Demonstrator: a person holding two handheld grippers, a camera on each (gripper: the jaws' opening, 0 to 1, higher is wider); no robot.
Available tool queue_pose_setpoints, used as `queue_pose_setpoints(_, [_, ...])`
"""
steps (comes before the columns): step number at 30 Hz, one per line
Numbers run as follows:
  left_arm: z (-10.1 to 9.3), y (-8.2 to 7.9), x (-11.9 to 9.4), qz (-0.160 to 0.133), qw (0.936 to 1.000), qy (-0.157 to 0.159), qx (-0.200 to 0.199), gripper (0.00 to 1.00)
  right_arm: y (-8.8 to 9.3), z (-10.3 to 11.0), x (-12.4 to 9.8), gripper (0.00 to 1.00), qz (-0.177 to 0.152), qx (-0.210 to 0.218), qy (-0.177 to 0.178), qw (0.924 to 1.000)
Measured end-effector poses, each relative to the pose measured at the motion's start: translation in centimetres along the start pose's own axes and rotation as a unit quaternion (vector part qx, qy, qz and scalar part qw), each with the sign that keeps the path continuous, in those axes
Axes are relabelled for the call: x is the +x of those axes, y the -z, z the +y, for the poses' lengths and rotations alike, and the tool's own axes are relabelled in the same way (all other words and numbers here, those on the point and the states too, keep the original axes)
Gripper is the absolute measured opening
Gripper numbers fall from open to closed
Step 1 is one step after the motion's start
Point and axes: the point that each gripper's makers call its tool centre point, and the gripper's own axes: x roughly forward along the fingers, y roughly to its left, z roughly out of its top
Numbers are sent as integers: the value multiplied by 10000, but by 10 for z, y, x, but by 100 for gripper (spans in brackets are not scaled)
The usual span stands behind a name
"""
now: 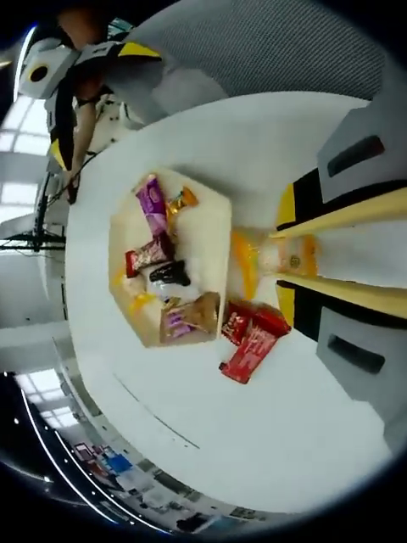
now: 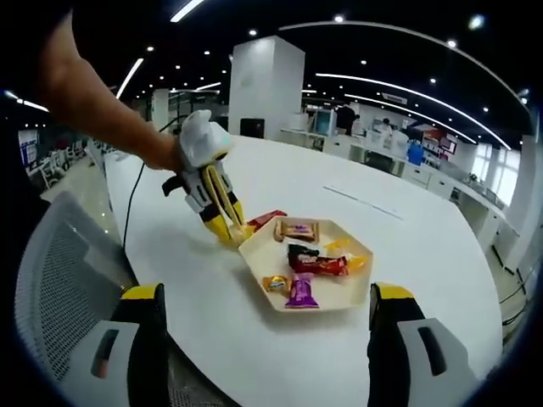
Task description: Place the target food into the container with the food tongs after gripping and lifting it, then release it inside without dropping or visibly crushing the food.
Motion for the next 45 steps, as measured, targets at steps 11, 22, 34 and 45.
queue_pose_setpoints(11, [5,3,-21,-26,9993,-155,-342,19,0,1,0,98,-2,-22,-16,10000])
queue_pose_setpoints(22, [14,-16,-54,-146,9993,-179,-304,20,-2,2,-1,98,-29,-49,-35,10000])
queue_pose_setpoints(34, [33,-50,-94,-235,9993,-232,-177,20,-2,3,0,98,-43,-105,-44,9999])
queue_pose_setpoints(45, [49,-79,-124,-350,9985,-403,-80,19,-3,3,-1,98,-60,-125,-11,9999])
